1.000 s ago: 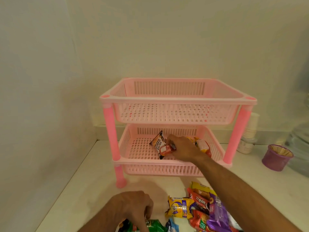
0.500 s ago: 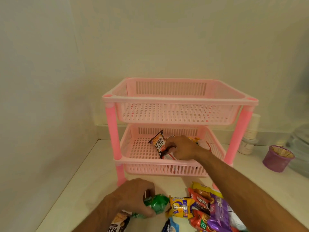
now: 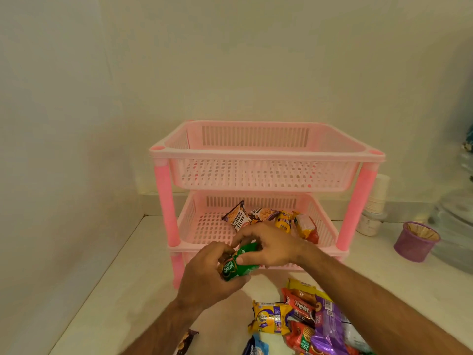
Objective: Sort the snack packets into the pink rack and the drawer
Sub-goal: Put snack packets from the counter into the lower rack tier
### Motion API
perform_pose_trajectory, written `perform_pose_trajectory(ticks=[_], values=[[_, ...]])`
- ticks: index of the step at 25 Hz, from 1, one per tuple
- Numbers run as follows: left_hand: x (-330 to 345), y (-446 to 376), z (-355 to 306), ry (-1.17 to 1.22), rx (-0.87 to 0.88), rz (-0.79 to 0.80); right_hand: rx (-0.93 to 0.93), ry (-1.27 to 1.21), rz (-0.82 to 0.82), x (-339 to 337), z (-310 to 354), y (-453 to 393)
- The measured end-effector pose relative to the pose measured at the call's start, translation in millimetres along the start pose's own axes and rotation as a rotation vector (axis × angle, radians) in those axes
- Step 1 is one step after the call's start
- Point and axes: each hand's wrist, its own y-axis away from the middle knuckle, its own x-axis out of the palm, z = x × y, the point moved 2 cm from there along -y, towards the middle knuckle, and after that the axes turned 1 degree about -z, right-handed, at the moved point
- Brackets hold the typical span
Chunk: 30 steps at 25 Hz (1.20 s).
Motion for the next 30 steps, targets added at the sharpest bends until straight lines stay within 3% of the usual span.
perform_pose_trajectory(ticks=[3, 5, 7, 10, 15, 17, 24, 30], values=[[0, 1, 2, -0.082, 0.054, -0.093, 0.01, -0.098, -0.07, -4, -3, 0], [-3, -2, 3, -0.137, 0.1, -0.222, 0.04, -0.253, -0.185, -12, -7, 0], [-3, -1, 3, -0.114, 0.187, -0.217, 0.079, -0.433, -0.332, -19, -12, -2], [15, 11, 0, -0.069, 0.331, 0.141, 0.144, -0.57, -0.479, -17, -20, -18], [65, 27, -2, -0.274, 0.2, 0.864, 0.201, -0.087, -0.4, 7, -33, -51], [77, 32, -2, -0.298, 0.189, 0.978, 0.234, 0.004, -0.332, 18, -36, -59], [86, 46, 10, -0.241, 0.05, 0.898, 0.333, 0.086, -0.126, 27, -50, -66], [48, 26, 5, -0.003, 0.021, 0.512, 0.223, -0.021, -0.088, 23, -56, -56]])
